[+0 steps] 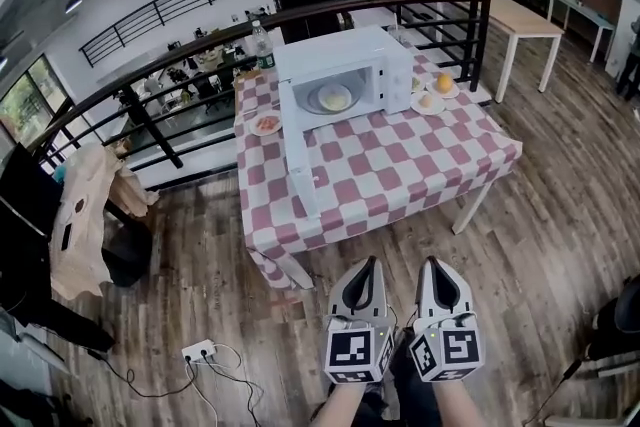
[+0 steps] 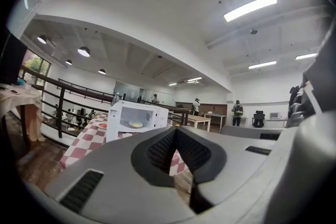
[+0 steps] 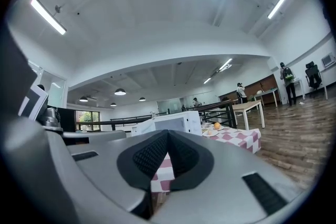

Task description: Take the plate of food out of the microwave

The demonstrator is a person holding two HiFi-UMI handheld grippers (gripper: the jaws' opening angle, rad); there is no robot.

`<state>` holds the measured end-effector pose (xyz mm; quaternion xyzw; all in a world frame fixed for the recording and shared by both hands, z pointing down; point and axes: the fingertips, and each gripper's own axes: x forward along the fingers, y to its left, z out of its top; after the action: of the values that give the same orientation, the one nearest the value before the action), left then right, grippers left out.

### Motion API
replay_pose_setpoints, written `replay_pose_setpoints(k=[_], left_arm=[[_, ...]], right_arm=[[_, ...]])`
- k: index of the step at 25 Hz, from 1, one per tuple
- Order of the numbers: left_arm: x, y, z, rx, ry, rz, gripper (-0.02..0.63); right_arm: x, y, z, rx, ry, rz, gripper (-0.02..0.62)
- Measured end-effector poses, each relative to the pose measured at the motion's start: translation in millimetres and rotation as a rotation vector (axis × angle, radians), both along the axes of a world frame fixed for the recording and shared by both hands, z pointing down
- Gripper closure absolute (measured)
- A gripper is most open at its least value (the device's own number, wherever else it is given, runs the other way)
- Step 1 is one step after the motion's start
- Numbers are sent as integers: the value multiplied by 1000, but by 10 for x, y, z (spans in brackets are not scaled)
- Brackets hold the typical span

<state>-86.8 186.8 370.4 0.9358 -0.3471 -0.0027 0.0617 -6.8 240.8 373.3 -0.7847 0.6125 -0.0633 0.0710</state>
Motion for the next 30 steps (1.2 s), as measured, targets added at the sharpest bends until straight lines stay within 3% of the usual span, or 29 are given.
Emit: replay_pose_setpoints(k=[20, 30], left_arm=[[1352, -1059, 19, -16, -12, -128, 591], [1427, -1310, 98, -25, -40, -209, 591]], right_arm=[[1498, -1085, -80, 8, 19, -103, 603], [1584, -1471, 50, -8, -16, -190, 603]])
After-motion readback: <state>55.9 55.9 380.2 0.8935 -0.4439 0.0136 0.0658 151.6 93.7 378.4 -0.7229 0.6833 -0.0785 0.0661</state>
